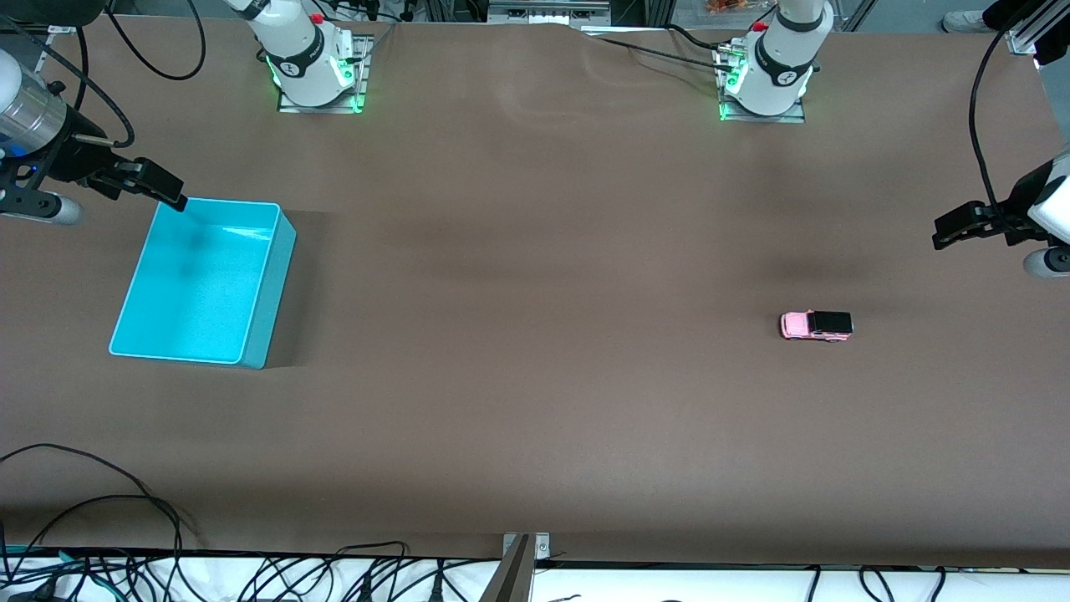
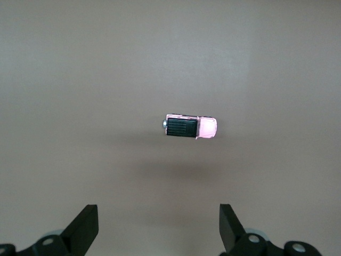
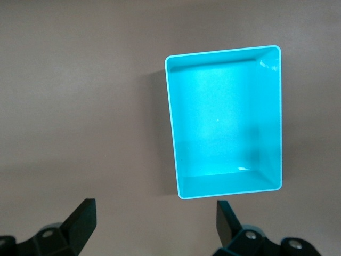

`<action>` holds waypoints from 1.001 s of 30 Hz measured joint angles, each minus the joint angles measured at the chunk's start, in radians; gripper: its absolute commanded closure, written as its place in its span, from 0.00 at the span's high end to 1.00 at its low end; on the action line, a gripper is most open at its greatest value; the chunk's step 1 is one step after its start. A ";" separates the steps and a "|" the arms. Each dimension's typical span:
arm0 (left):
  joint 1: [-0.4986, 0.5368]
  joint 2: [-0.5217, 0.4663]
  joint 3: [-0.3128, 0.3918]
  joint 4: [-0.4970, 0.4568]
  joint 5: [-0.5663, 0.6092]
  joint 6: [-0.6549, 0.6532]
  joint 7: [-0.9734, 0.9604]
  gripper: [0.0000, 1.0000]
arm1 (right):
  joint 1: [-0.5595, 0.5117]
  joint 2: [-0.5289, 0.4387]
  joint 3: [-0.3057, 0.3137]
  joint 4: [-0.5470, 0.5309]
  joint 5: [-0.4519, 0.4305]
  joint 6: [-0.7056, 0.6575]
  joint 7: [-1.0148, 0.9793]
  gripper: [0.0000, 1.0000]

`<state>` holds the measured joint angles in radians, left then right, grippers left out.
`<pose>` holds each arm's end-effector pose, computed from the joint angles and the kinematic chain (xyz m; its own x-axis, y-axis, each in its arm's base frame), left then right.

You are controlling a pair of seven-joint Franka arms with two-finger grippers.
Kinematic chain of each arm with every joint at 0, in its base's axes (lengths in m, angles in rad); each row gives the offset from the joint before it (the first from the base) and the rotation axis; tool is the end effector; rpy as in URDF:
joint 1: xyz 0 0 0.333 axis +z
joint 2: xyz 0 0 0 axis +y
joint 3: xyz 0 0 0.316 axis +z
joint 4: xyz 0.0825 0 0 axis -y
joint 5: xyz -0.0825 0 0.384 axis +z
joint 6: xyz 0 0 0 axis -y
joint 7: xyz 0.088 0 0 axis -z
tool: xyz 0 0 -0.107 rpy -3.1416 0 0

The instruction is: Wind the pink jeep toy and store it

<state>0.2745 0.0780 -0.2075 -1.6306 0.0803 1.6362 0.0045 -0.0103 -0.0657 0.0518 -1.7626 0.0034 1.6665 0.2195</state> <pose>0.5761 0.0508 0.5586 0.9959 0.0565 -0.0711 0.0521 -0.9966 -0.0631 0.5371 0.0234 0.5776 0.9837 -0.1776 -0.0297 -0.1775 -0.9841 0.0067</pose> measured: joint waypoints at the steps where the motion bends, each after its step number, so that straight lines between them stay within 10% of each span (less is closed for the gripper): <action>1: 0.000 0.000 0.000 0.000 0.000 0.000 0.000 1.00 | 0.000 0.000 0.000 0.000 0.000 0.000 0.000 1.00; 30: -0.006 0.018 -0.029 0.000 0.000 0.000 0.000 1.00 | 0.000 0.000 0.000 0.000 0.000 0.000 0.000 1.00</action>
<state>0.2683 0.0957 -0.2362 -1.6306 0.0803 1.6362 0.0045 -0.0103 -0.0658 0.0518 -1.7623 0.0034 1.6661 0.2195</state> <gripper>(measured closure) 0.000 0.000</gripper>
